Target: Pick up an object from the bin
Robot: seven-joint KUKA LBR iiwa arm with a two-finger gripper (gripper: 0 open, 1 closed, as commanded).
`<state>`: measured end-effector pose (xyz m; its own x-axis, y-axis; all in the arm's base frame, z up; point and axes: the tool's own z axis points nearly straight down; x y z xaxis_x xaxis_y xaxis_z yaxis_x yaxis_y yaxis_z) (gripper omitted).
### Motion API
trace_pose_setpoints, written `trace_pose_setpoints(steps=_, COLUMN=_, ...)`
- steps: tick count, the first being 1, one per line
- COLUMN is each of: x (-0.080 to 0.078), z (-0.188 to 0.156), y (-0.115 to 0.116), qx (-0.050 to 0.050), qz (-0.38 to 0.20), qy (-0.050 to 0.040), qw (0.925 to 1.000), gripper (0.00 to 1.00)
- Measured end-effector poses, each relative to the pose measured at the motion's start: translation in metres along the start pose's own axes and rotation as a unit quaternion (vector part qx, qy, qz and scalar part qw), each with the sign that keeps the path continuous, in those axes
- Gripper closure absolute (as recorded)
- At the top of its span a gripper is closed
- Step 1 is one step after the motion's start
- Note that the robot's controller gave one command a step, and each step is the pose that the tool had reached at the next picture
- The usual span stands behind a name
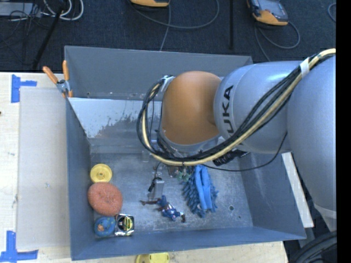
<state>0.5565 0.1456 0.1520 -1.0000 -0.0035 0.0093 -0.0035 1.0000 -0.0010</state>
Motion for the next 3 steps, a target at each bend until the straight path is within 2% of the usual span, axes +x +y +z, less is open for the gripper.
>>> trace_pose_setpoints(steps=1, x=-0.002, z=-0.005, y=-0.001, qx=-0.001, qz=0.002, qy=-0.0039, qw=1.0000, gripper=0.00)
trace_pose_setpoints(steps=2, x=0.033, z=0.067, y=-0.035, qx=-0.001, qz=0.043, qy=-0.0051, qw=0.9991, gripper=0.00)
trace_pose_setpoints(steps=3, x=0.039, z=0.079, y=-0.045, qx=-0.001, qz=0.072, qy=-0.0027, qw=0.9974, gripper=0.00)
